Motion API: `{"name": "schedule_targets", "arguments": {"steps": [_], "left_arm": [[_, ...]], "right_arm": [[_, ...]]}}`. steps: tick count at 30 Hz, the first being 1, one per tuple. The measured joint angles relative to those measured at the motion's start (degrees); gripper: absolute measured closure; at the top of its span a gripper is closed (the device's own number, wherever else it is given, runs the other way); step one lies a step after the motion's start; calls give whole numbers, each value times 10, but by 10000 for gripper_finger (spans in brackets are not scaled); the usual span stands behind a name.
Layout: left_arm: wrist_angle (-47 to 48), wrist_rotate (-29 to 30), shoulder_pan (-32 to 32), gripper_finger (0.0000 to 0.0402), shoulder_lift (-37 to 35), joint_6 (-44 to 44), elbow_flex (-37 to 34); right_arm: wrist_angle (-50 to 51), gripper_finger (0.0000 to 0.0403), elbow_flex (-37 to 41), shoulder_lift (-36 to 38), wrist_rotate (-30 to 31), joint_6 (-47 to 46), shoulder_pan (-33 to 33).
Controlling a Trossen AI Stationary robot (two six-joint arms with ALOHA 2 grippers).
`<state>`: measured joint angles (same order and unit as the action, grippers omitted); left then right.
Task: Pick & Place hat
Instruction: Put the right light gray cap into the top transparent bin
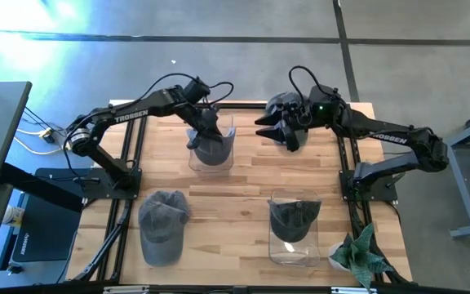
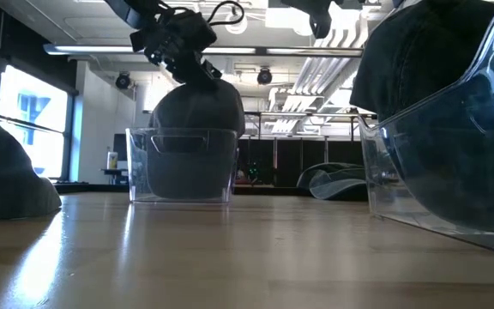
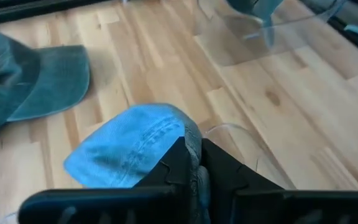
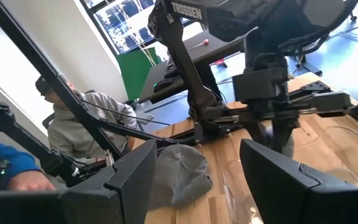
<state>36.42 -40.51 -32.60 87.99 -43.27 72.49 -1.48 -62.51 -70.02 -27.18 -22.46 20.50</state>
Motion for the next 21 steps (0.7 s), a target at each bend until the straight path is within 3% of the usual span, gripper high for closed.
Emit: {"name": "schedule_targets", "arguments": {"steps": [15,21], "left_arm": [[-1,94,0,365,0,0,0],[-36,98,0,364,0,30,0]], "right_arm": [[0,176,0,0,3,-15,0],[0,176,0,0,3,-15,0]]}}
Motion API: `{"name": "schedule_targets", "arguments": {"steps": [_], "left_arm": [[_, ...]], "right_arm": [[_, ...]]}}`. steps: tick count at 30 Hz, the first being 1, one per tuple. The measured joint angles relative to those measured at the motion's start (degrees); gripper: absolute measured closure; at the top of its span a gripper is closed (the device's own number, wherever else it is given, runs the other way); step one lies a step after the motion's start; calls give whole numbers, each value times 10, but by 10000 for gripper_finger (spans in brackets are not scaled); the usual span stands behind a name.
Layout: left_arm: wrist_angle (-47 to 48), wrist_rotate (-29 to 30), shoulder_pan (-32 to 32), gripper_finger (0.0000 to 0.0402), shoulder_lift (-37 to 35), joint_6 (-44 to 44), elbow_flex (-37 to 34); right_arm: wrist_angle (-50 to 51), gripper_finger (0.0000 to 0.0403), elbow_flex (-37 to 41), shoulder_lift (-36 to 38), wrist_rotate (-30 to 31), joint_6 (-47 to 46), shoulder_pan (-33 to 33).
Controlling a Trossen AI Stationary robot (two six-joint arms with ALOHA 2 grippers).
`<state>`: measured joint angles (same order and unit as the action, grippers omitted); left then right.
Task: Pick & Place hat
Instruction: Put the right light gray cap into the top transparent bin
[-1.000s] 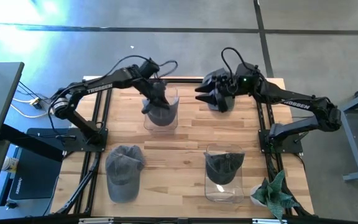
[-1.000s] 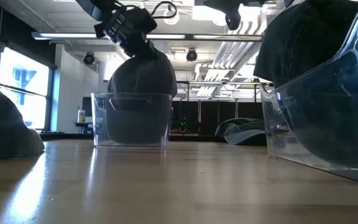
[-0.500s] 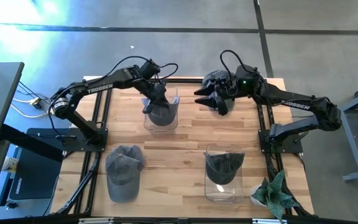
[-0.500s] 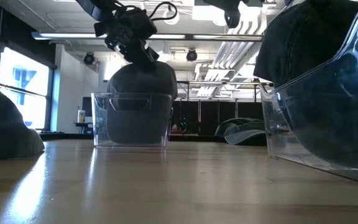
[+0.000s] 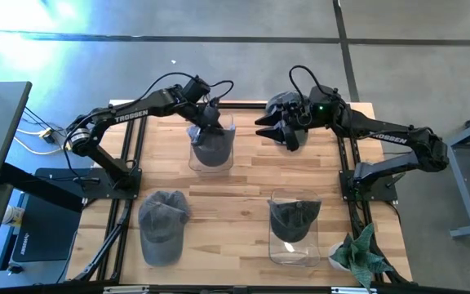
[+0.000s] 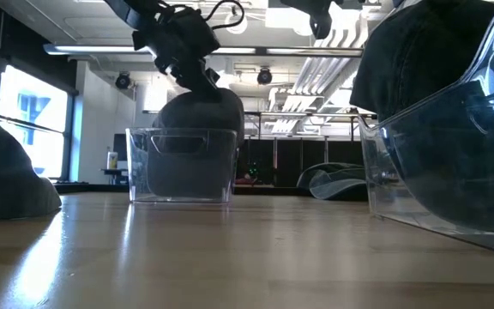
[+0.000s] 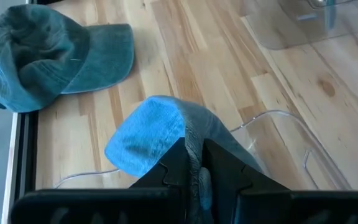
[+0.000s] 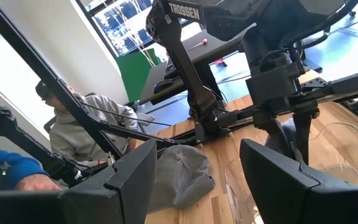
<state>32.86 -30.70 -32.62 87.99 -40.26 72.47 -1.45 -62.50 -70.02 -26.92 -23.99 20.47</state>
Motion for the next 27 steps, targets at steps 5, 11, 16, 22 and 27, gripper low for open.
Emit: {"name": "schedule_targets", "arguments": {"steps": [5,11,16,22,27], "left_arm": [[4,5,0,364,0,3,0],[-7,16,0,317,0,29,0],[3,19,0,250,0,37,0],[4,16,0,196,0,84,16],[29,17,0,178,0,108,60]], "right_arm": [[0,176,0,0,0,0,0],[0,176,0,0,0,0,0],[0,176,0,0,0,0,0],[0,176,0,0,-3,0,0],[0,176,0,0,-3,0,0]]}}
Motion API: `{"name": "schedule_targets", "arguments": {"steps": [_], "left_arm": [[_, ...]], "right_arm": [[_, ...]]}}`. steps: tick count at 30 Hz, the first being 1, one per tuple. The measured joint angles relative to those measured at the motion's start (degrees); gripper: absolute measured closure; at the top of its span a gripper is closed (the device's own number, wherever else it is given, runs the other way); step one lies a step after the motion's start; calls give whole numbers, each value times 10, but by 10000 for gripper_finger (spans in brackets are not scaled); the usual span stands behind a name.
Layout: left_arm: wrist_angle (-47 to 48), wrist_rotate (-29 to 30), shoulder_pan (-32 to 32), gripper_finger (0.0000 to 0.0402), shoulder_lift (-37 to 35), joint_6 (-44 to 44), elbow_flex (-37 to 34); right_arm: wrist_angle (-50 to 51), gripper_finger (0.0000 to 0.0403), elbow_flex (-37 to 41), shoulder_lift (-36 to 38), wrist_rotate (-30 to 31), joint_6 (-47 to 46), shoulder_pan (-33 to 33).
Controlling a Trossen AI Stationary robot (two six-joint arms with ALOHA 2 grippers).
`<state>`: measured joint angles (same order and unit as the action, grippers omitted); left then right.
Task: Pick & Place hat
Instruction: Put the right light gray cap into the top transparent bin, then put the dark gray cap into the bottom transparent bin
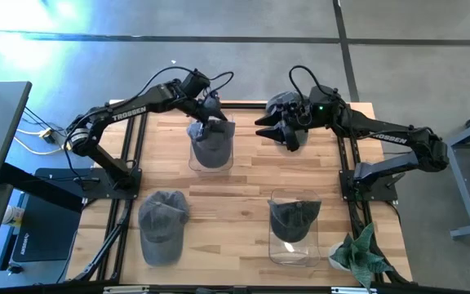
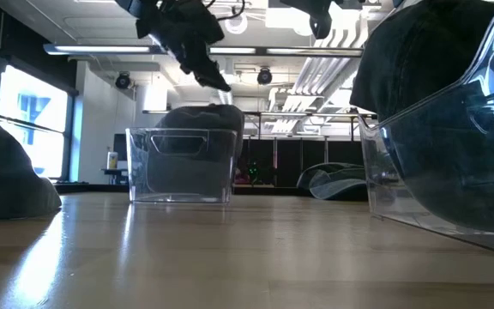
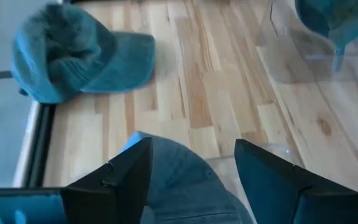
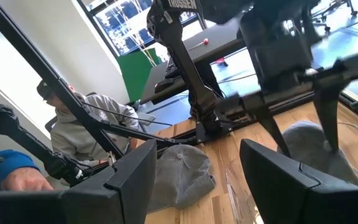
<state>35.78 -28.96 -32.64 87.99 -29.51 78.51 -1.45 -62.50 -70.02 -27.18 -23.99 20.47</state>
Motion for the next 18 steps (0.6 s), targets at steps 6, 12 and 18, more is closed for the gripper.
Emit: {"name": "schedule_targets", "arguments": {"steps": [6,12,18], "left_arm": [[44,15,0,176,0,1,50],[122,80,0,176,0,53,116],[208,138,0,176,-1,159,180]], "right_arm": [[0,176,0,0,-1,0,0],[0,176,0,0,-1,0,0],[2,176,0,2,-2,0,0]]}}
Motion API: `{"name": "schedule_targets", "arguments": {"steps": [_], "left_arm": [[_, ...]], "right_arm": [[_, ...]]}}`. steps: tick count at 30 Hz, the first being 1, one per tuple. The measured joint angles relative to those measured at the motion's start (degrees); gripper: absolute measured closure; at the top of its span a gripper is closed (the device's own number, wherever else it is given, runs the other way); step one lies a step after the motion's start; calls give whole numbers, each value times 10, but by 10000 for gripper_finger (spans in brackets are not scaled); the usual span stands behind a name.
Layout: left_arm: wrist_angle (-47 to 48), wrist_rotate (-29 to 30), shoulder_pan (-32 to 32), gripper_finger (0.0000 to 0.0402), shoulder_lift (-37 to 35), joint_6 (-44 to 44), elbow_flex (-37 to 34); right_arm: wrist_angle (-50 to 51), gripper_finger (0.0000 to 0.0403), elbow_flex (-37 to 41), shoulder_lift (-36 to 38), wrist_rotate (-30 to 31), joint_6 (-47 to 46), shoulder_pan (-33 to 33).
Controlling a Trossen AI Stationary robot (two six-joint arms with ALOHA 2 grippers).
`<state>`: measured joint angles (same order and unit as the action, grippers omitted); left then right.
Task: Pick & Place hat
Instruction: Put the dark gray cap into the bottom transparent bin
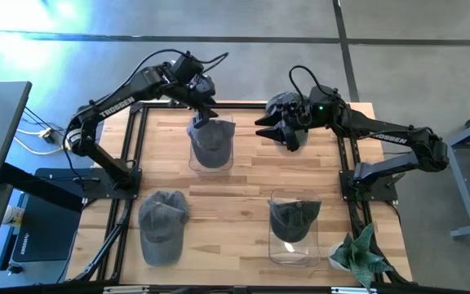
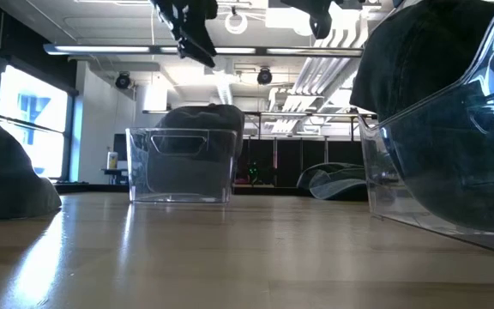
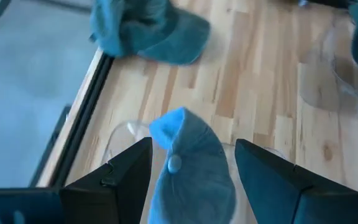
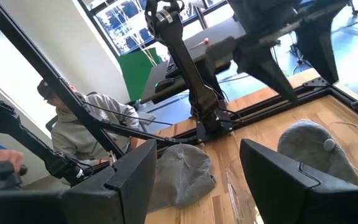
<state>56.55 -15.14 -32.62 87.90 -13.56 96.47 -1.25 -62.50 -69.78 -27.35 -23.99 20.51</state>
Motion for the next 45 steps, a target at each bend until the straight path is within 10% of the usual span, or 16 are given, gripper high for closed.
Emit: {"name": "schedule_targets", "arguments": {"steps": [12,21,33,45], "left_arm": [[-82,-94,18,176,-96,148,-161],[-316,80,174,177,-145,348,-215],[-478,178,294,177,-57,411,-216],[-478,159,293,177,-58,440,-216]], "right_arm": [[257,176,0,112,163,20,80],[438,176,0,123,226,61,127],[546,176,-34,-49,146,125,237],[653,153,-287,-326,254,403,334]]}}
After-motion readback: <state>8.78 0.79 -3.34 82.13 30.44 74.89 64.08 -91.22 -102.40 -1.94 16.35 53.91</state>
